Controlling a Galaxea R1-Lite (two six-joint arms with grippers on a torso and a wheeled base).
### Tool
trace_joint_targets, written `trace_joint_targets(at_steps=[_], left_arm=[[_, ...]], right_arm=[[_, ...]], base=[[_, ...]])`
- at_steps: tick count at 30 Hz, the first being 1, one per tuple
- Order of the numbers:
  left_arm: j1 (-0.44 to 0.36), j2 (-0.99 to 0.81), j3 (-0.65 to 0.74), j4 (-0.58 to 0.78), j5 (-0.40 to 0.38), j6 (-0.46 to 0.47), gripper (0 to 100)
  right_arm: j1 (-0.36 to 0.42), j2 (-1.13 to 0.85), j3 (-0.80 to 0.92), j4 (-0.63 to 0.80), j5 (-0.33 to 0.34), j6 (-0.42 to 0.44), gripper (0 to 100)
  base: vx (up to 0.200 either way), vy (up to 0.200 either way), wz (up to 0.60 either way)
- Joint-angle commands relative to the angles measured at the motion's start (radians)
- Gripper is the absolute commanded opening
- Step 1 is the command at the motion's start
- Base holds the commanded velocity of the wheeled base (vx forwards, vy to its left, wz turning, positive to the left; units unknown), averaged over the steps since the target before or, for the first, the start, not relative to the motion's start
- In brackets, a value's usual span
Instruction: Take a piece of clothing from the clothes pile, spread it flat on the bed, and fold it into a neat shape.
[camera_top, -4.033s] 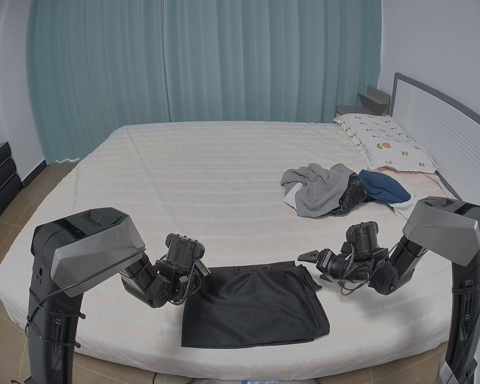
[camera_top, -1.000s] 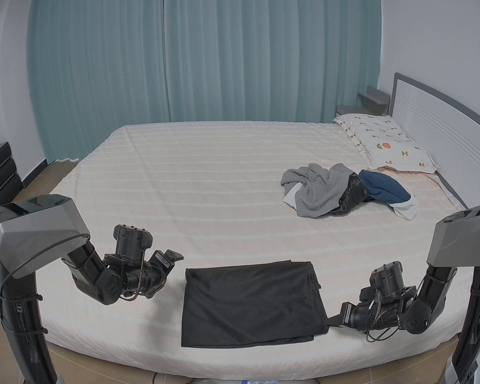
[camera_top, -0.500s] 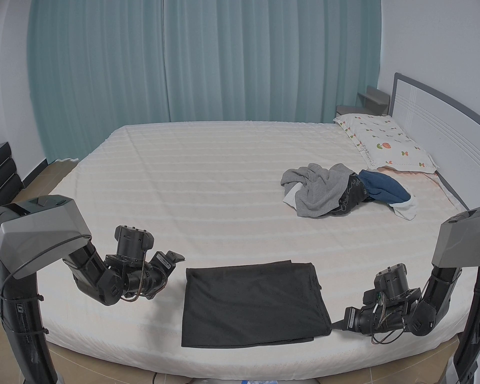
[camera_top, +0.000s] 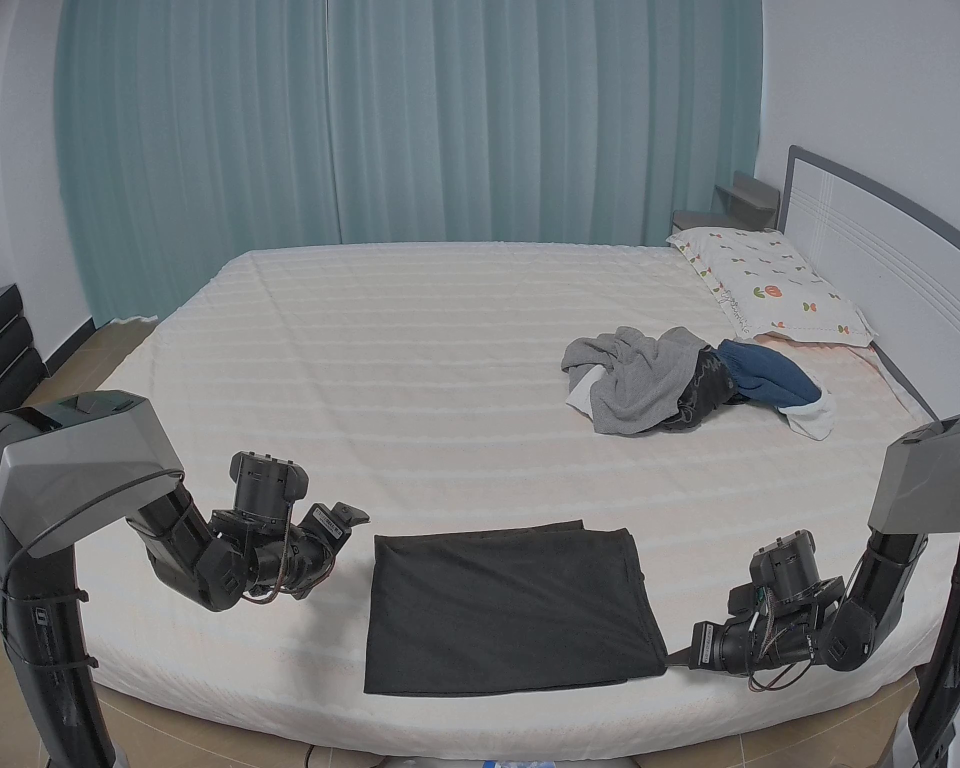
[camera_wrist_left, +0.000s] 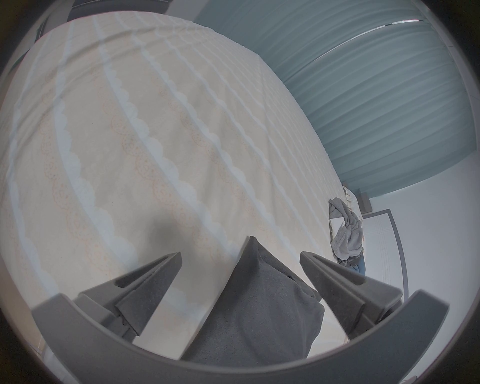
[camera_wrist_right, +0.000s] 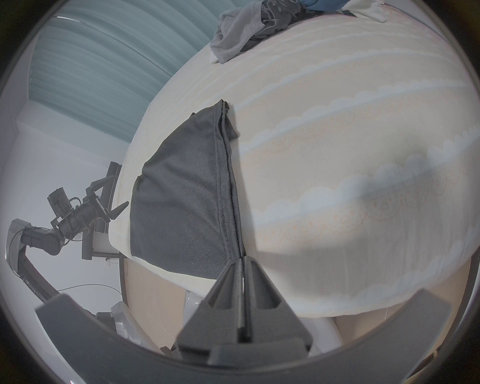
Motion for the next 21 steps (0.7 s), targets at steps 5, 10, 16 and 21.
trace_joint_targets(at_steps=[5,10,16,21], left_arm=[[-0.006,0.002,-0.003,-0.001,0.0,0.0,100],[-0.008,0.007,-0.008,-0.001,0.001,0.0,100],[-0.008,0.01,-0.007,-0.001,0.004,0.0,100],[-0.008,0.01,-0.007,-0.003,0.017,0.0,100]], right_arm=[[-0.031,-0.003,-0.066,-0.036,0.005,0.013,100],[-0.057,0.065,-0.235,-0.038,0.004,0.099,100],[-0.077,0.188,-0.459,0.001,-0.018,0.156,100],[-0.06,0.269,-0.553,0.018,-0.082,0.157,100]], base=[[0.0,0.0,0.0],[0.0,0.0,0.0],[0.0,0.0,0.0],[0.0,0.0,0.0]])
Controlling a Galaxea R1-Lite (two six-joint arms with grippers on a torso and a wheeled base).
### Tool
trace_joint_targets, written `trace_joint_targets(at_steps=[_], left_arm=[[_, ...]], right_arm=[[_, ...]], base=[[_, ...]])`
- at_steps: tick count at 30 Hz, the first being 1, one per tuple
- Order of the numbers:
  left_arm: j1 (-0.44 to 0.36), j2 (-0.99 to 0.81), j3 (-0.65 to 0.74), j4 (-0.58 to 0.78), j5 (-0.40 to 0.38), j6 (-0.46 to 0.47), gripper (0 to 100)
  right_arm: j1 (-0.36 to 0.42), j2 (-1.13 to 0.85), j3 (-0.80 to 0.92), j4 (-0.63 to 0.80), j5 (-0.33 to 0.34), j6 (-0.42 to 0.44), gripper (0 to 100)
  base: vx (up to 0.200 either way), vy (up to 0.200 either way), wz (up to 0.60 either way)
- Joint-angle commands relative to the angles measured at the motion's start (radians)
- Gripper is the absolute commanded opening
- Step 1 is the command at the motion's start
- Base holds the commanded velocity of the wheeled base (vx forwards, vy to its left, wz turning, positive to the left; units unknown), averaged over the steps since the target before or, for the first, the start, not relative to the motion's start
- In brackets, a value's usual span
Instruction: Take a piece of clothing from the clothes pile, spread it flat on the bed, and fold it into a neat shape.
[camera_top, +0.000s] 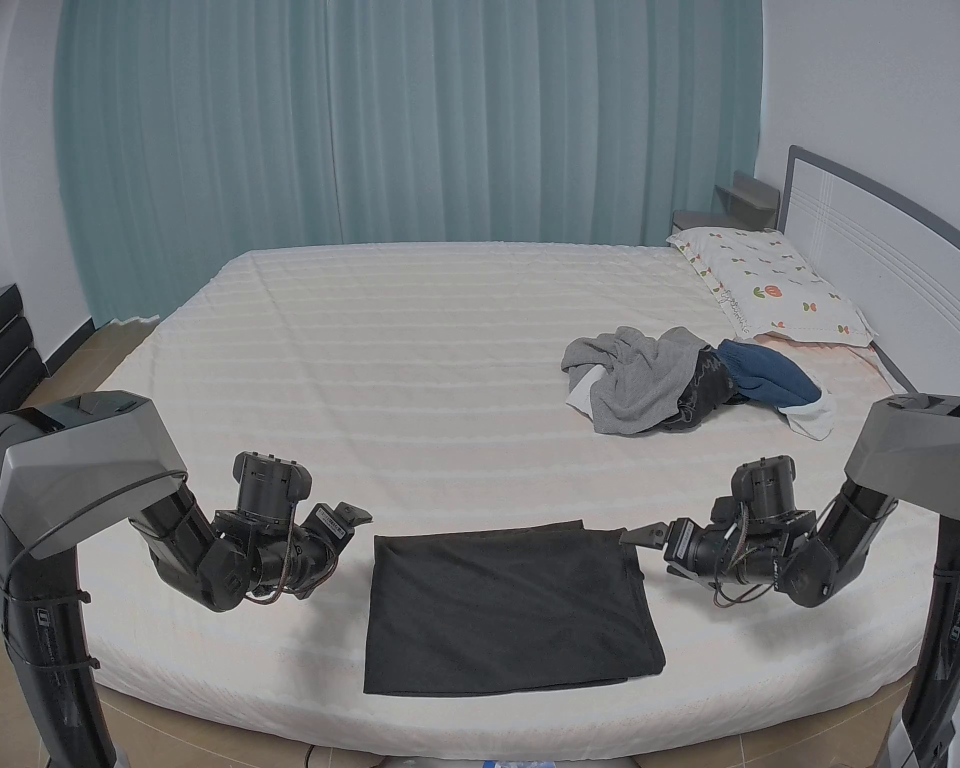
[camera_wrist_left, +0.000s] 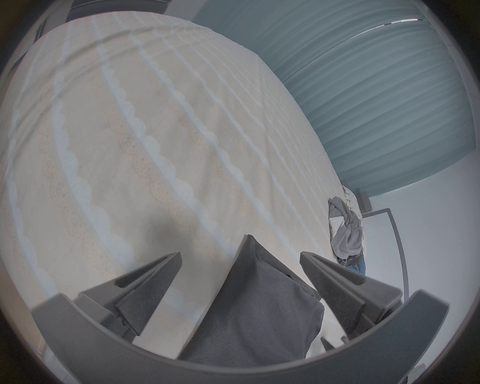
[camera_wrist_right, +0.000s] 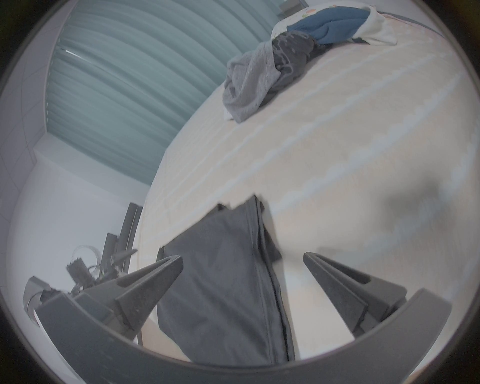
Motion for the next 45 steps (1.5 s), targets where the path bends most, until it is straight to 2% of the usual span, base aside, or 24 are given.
trace_joint_targets(at_steps=[1,7,11,16,17,36,43,44,45], left_arm=[[0.0,0.004,0.0,-0.002,0.013,-0.001,100],[-0.005,0.006,0.0,-0.005,0.013,-0.001,100],[-0.009,0.012,-0.002,-0.007,0.015,-0.001,100],[-0.009,0.014,-0.002,-0.008,0.015,-0.001,100],[-0.009,0.012,-0.002,-0.008,0.015,-0.001,100],[-0.009,0.014,-0.002,-0.007,0.015,0.001,100],[-0.009,0.014,-0.002,-0.007,0.015,0.001,100],[-0.011,0.014,-0.002,-0.007,0.015,0.001,100],[-0.011,0.014,-0.002,-0.007,0.015,0.001,100]], right_arm=[[0.008,0.165,-0.151,0.015,-0.05,0.021,100],[0.0,0.208,-0.254,0.015,-0.058,0.081,100],[-0.003,0.216,-0.264,0.013,-0.05,0.118,100],[-0.004,0.233,-0.287,0.01,-0.05,0.121,100],[-0.004,0.233,-0.289,0.01,-0.05,0.122,0],[-0.034,0.234,-0.3,-0.037,-0.113,0.121,0],[-0.044,0.216,-0.275,-0.039,-0.101,0.122,0],[-0.043,0.216,-0.272,-0.039,-0.101,0.122,100],[-0.037,0.216,-0.268,-0.039,-0.099,0.122,100]], base=[[0.0,0.0,0.0],[0.0,0.0,0.0],[0.0,0.0,0.0],[0.0,0.0,0.0],[0.0,0.0,0.0],[0.0,0.0,0.0],[0.0,0.0,0.0],[0.0,0.0,0.0],[0.0,0.0,0.0]])
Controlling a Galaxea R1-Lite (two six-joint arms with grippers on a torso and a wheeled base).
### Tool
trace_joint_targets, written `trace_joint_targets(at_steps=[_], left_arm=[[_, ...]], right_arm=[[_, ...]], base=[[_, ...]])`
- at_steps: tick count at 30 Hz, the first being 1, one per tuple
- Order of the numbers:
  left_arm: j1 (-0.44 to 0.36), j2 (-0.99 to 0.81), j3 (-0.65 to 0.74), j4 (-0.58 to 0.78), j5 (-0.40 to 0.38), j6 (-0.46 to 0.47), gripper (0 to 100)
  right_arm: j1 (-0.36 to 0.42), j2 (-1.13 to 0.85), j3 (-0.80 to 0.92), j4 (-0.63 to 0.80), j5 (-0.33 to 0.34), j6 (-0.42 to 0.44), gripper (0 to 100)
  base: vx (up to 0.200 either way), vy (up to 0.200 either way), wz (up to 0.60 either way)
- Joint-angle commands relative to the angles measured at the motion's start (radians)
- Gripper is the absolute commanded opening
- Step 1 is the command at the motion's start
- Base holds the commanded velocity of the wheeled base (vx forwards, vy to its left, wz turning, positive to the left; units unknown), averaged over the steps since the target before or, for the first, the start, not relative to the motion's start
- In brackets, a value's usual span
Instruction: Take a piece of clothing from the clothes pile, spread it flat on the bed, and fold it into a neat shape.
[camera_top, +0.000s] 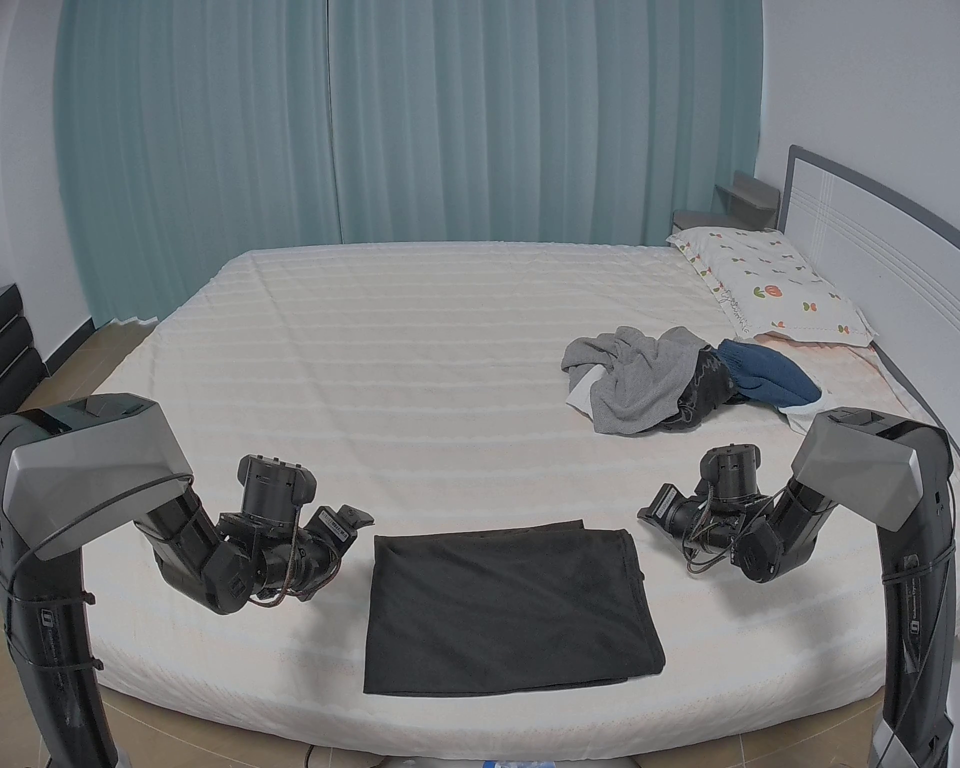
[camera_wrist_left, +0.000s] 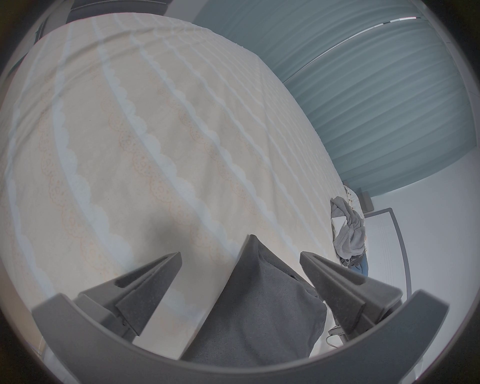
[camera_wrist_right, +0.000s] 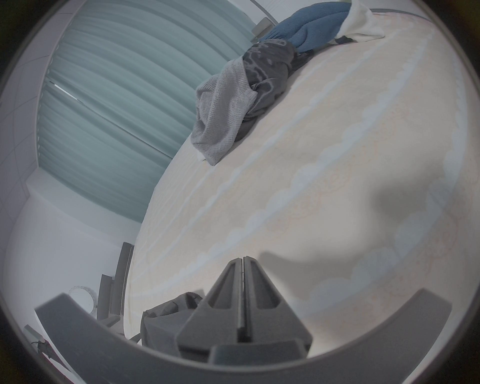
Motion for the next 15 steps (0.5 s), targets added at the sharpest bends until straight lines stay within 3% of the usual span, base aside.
trace_joint_targets(at_steps=[1,13,14,15], left_arm=[[0.0,0.002,0.0,0.0,0.0,0.0,100],[-0.001,0.003,-0.002,-0.002,0.0,0.002,100],[-0.001,0.005,-0.002,-0.002,0.0,0.002,100],[-0.003,0.005,-0.002,-0.002,0.0,0.002,100]], right_arm=[[0.01,-0.009,0.015,0.0,0.004,0.0,100],[0.053,-0.002,0.012,0.005,0.034,0.026,100],[0.055,-0.002,0.014,0.005,0.037,0.026,0],[0.058,-0.003,0.014,0.011,0.045,0.026,0]], base=[[0.0,0.0,0.0],[0.0,0.0,0.0],[0.0,0.0,0.0],[0.0,0.0,0.0]])
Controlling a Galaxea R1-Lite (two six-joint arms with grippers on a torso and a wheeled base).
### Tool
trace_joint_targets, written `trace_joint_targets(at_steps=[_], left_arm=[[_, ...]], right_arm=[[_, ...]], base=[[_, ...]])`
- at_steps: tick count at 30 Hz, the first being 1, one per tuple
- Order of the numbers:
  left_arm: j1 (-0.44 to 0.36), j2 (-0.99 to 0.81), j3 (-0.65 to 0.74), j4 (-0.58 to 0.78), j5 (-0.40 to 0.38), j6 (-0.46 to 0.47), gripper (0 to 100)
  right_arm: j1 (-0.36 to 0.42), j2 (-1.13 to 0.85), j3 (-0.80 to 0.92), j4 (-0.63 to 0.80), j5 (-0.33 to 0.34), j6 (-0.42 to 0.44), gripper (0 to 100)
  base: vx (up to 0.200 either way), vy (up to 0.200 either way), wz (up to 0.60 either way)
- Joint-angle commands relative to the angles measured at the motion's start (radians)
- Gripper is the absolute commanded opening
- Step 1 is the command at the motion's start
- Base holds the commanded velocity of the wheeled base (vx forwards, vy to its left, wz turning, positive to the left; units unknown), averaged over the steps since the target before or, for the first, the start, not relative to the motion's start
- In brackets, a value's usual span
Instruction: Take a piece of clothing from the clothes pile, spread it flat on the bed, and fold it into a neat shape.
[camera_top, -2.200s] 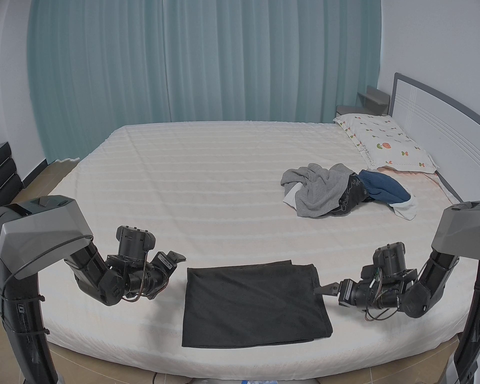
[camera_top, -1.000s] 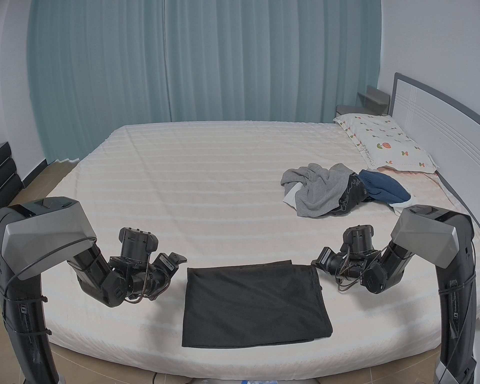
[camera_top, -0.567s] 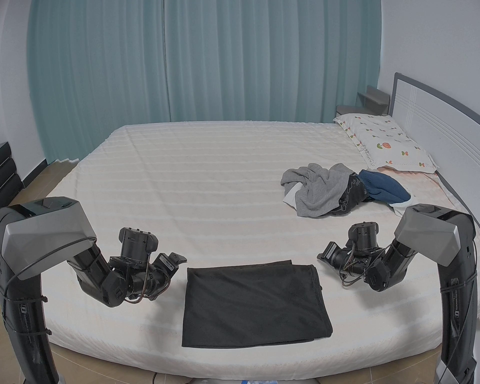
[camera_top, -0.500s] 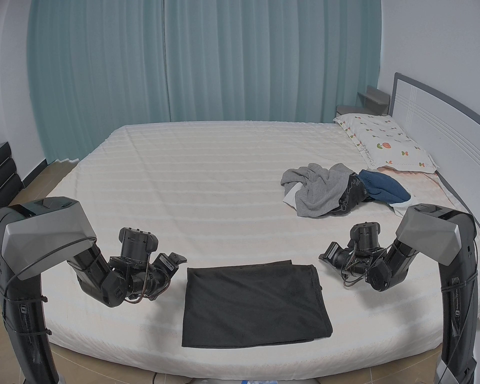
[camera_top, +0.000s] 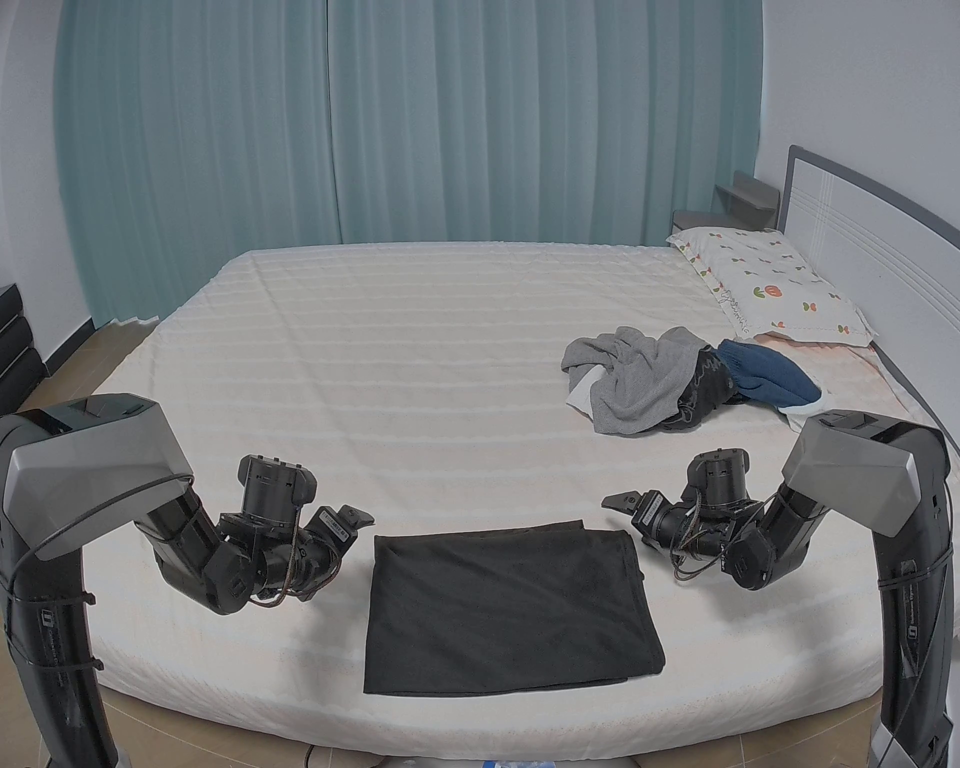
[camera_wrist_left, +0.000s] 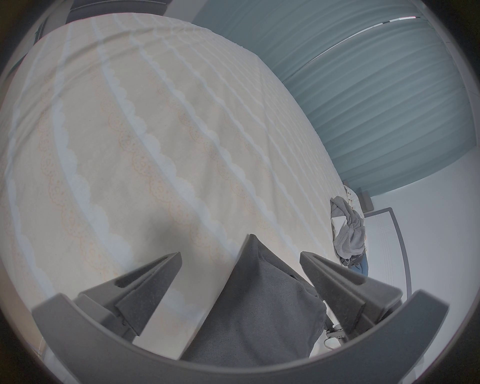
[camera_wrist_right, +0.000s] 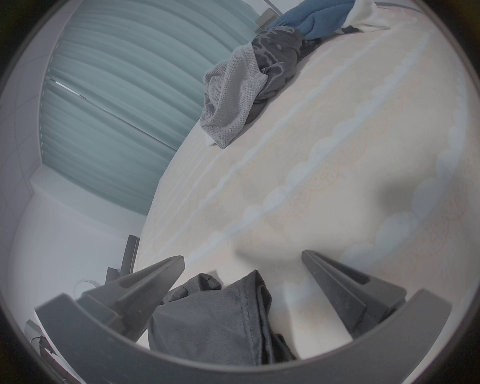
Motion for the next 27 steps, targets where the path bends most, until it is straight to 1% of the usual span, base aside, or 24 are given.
trace_joint_targets(at_steps=[1,7,14,19,27], left_arm=[[-0.002,0.003,0.0,-0.001,0.0,0.0,100],[-0.002,0.006,-0.002,-0.001,0.012,0.0,100],[-0.002,0.006,-0.003,-0.001,0.012,0.0,100],[-0.002,0.006,-0.003,-0.001,0.012,0.0,100],[-0.002,0.006,-0.002,-0.001,0.012,0.0,100]], right_arm=[[0.006,-0.001,0.003,0.011,0.01,0.002,0],[0.004,0.0,0.005,0.007,0.012,0.004,0],[-0.005,-0.006,0.006,-0.003,0.007,0.005,0],[-0.026,-0.009,0.005,-0.006,0.006,0.007,0],[-0.028,-0.005,0.005,-0.007,0.002,0.007,0]], base=[[0.0,0.0,0.0],[0.0,0.0,0.0],[0.0,0.0,0.0],[0.0,0.0,0.0],[0.0,0.0,0.0]])
